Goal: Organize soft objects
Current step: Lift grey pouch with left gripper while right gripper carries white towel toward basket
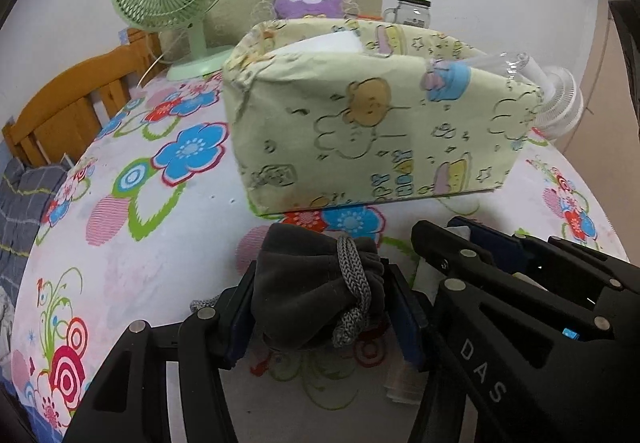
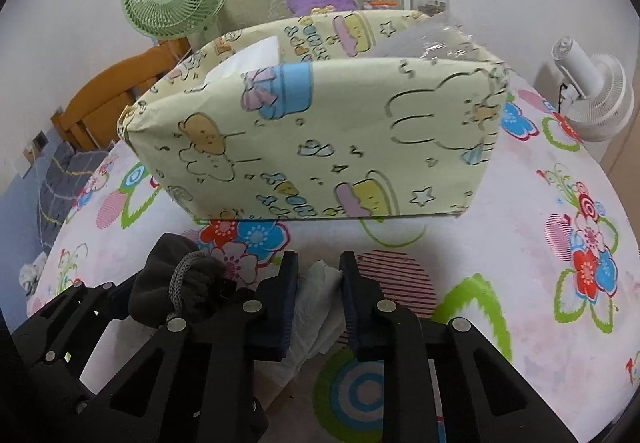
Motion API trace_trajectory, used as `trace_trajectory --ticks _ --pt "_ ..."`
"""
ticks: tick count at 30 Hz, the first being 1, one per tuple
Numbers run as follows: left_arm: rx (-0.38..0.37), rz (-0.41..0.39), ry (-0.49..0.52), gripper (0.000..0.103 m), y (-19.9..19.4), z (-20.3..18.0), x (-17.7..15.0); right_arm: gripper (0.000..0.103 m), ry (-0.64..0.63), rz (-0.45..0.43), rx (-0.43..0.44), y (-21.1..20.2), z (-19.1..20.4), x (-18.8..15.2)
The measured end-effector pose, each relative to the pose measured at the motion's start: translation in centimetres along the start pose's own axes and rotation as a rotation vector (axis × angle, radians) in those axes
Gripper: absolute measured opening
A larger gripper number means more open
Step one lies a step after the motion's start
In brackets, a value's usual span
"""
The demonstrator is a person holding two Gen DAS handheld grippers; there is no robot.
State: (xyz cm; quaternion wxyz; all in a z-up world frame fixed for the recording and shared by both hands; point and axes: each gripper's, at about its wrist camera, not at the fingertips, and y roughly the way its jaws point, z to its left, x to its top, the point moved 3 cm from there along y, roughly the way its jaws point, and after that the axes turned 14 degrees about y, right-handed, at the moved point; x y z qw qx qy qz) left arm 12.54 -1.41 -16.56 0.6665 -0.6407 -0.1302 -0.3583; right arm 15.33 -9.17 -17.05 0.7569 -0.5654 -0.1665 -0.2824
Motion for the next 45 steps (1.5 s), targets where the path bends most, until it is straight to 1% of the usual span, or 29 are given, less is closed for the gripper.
trace_trajectory --ticks 6,20,25,37,45 --pt "-0.01 -0.015 0.005 0.061 -0.5 -0.7 0.4 0.02 0.012 -0.021 0.003 -0.9 -0.6 0.1" --pt "0.012 -0.058 0.024 0.061 -2.2 -1.7 0.9 0.019 0.019 -0.071 0.018 -3.3 -1.3 0.3" --pt "0.016 -0.058 0.026 0.061 -2.5 -1.8 0.6 0.02 0.024 -0.061 0.02 -3.4 -1.3 0.1" --pt "0.016 -0.079 0.02 0.061 -3.3 -1.6 0.7 0.02 0.009 -0.09 0.014 -4.4 -0.8 0.0" --pt "0.018 -0.1 0.02 0.061 -4.2 -1.7 1.2 0.019 0.003 -0.115 0.007 -5.5 -0.7 0.6"
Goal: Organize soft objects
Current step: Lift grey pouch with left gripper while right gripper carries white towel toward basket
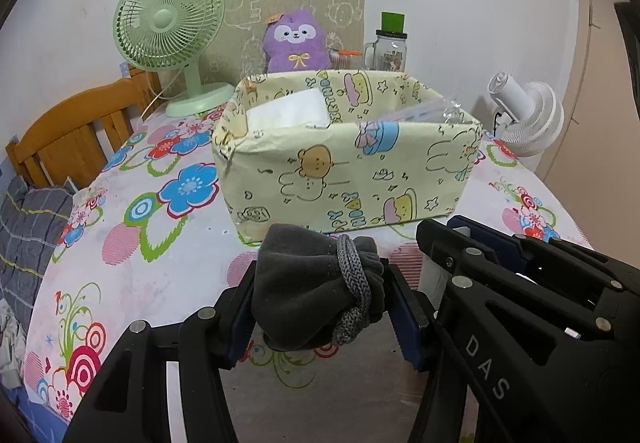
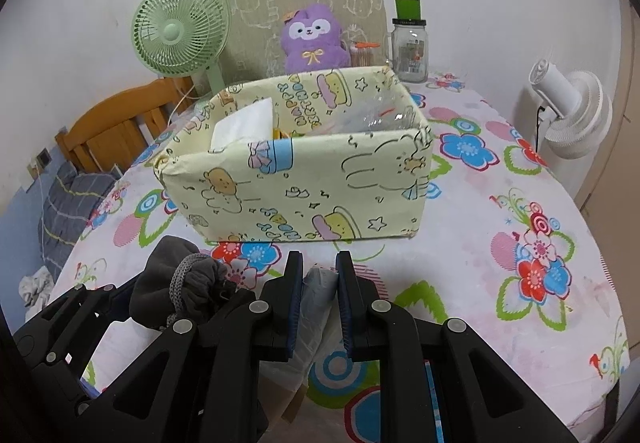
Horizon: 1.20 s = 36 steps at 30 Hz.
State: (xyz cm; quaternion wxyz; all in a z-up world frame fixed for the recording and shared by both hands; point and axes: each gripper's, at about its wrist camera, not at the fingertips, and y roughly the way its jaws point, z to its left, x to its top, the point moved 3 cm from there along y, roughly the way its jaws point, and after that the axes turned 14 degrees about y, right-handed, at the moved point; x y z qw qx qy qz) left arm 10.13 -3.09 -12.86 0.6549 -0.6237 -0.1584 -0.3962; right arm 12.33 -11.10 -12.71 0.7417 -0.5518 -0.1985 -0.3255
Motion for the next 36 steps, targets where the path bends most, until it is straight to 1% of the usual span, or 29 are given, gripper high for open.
trace_trajectory --ticks 12,16,18,36 --pt "0.004 -0.046 0.01 0.061 -1.7 -0.3 2.2 0.019 -0.003 -0.049 -0.006 -2.3 0.2 1.9" --pt "0.006 -0.065 0.016 0.061 -2.2 -0.2 2.7 0.019 -0.004 -0.062 -0.002 -2.9 0.2 2.4" --pt "0.009 -0.071 0.017 0.061 -2.5 -0.2 2.9 0.017 -0.005 -0.068 0.001 -3.2 0.3 2.7" --pt "0.026 -0.13 0.024 0.061 -4.9 0.1 5.3 0.016 -0.016 -0.13 0.015 -5.8 1.2 5.1"
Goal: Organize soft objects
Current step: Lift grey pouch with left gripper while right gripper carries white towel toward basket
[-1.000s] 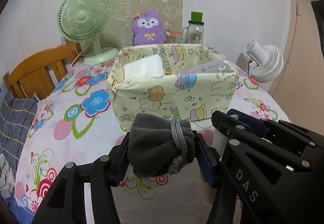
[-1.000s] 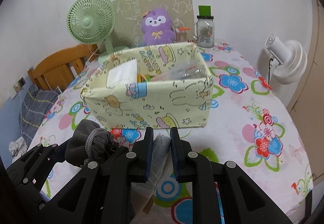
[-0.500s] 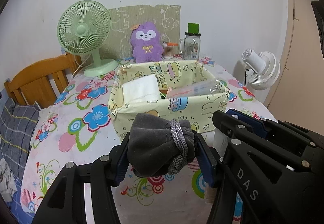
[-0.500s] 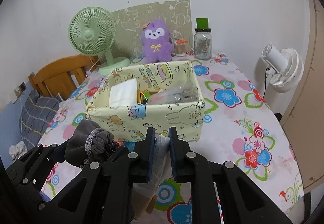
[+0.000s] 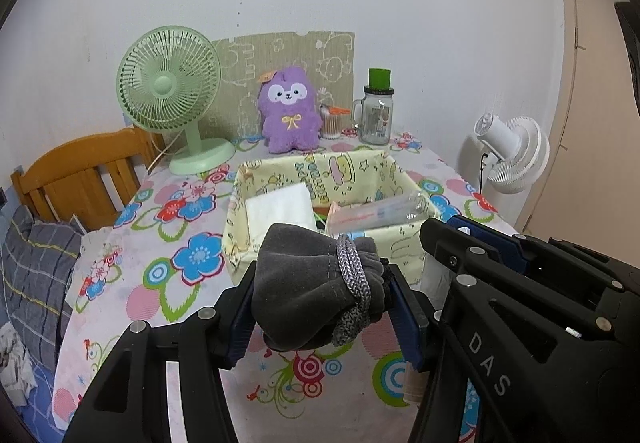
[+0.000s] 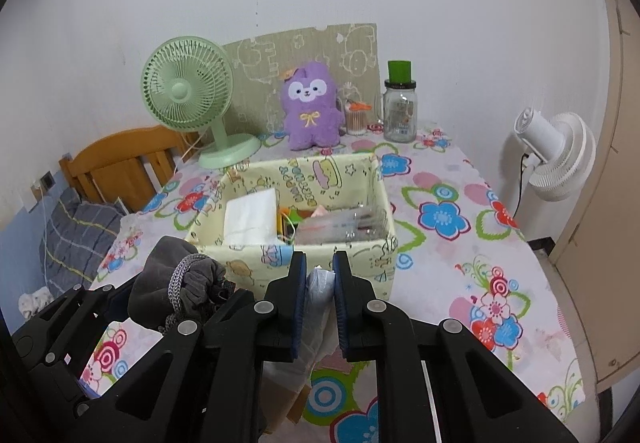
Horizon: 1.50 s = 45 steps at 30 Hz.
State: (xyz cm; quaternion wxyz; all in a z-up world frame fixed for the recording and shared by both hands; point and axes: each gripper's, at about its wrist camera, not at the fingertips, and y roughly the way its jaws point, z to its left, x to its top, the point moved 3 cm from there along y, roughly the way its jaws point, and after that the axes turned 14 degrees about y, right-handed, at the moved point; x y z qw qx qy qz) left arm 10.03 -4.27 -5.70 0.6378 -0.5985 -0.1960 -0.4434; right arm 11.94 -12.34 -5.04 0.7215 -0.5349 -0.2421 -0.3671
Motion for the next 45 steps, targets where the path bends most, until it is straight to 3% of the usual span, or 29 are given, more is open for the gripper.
trace_trajectory --ticks 24,45 --pt "0.0 -0.072 -0.01 0.061 -1.2 1.2 4.0 0.016 -0.022 -0.061 0.017 -1.2 1.6 4.2" --pt "0.003 -0.071 -0.04 0.061 2.1 3.1 5.9 0.016 -0.051 -0.049 0.026 2.6 2.5 6.8"
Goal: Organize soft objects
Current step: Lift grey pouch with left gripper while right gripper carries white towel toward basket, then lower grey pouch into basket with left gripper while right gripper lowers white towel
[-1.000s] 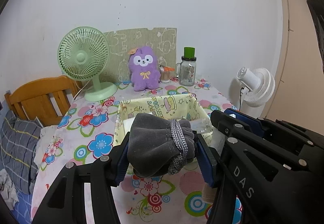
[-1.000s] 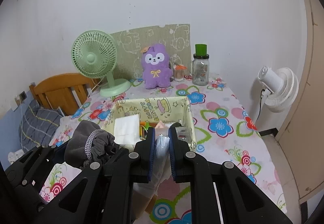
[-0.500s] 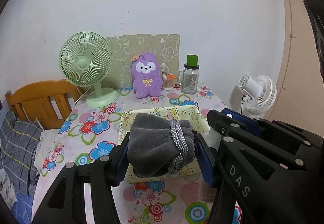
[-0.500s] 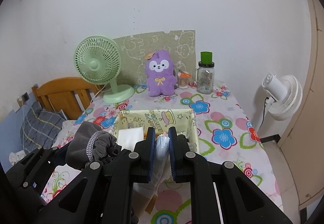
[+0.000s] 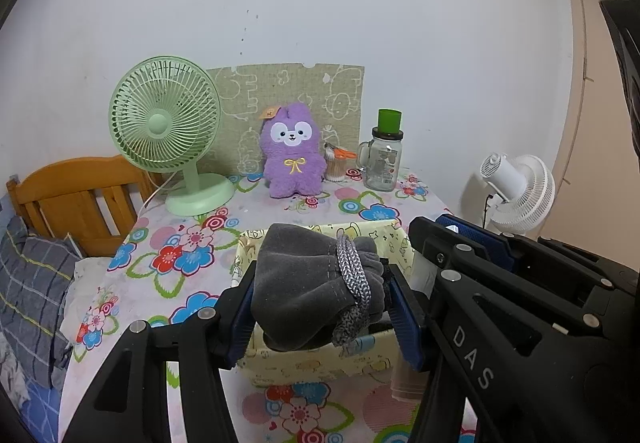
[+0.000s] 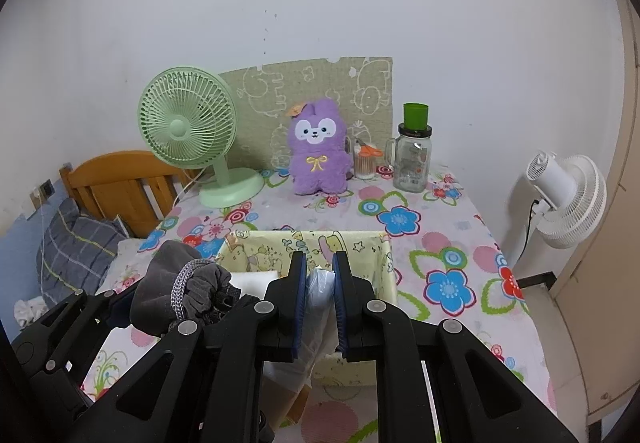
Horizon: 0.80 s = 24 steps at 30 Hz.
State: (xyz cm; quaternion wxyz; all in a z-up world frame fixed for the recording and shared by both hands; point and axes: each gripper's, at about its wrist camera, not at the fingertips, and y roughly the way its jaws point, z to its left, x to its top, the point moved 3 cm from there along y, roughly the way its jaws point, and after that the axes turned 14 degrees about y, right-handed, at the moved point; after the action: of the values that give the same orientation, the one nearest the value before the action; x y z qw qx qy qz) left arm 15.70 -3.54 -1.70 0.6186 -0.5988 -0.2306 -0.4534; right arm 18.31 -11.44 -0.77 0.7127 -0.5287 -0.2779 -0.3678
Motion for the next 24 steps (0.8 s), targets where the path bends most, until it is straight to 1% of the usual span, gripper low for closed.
trace_trajectory --ticks 14,18,24 --pt "0.007 0.025 -0.021 0.061 3.1 1.3 0.7 0.016 -0.006 0.028 0.028 3.7 0.4 1.4" --pt "0.01 0.037 -0.025 0.061 4.1 1.7 0.9 0.016 -0.021 0.017 0.016 4.6 0.6 1.7" --pt "0.014 0.049 -0.026 0.061 5.4 2.2 1.3 0.016 -0.023 0.027 0.021 6.3 0.7 2.3"
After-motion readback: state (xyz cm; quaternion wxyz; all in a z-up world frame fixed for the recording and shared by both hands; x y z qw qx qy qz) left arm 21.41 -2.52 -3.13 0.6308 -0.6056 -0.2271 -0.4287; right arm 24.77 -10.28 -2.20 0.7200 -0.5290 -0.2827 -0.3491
